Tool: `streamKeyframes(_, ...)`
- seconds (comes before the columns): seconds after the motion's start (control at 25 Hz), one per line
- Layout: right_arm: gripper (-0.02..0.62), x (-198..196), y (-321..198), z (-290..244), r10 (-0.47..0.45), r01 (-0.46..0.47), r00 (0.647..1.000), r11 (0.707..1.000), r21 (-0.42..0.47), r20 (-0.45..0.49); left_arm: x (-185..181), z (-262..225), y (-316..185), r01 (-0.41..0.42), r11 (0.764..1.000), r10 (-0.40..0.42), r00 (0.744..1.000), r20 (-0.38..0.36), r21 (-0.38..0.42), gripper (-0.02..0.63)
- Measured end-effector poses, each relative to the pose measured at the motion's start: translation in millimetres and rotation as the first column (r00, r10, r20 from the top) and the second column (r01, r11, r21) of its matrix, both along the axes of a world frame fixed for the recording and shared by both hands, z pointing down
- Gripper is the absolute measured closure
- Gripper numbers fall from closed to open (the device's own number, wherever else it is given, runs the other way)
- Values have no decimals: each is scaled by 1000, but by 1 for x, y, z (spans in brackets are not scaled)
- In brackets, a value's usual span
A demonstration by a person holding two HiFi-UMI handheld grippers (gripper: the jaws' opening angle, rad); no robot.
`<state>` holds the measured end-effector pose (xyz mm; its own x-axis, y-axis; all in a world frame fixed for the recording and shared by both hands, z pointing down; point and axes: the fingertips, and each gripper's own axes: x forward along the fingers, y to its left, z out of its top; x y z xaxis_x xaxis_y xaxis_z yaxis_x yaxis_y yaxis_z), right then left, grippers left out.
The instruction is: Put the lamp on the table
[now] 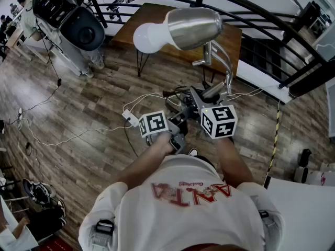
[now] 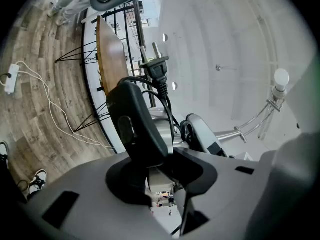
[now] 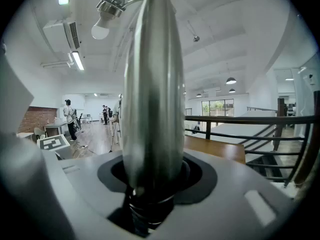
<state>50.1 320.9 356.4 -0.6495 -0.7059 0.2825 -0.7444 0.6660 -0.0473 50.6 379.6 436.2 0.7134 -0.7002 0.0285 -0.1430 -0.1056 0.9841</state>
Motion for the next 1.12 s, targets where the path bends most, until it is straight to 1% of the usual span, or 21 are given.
streamKeyframes(0.72,408,-22,-3,0,7,-7,1000,1000,-13,-1,-21,-1,-2,-9,1000,9,1000,-11,-2,466)
streamKeyframes(0.92,408,-39,-5,-3,22,-22,1000,1000,-3,11,-41,-4,-4,-15,1000,15,1000,-5,11,468)
streamKeyframes(1.12,408,-64,-4,1,36,-37,999,999,7,11,-67,2,-3,-28,1000,28,999,-14,9,468)
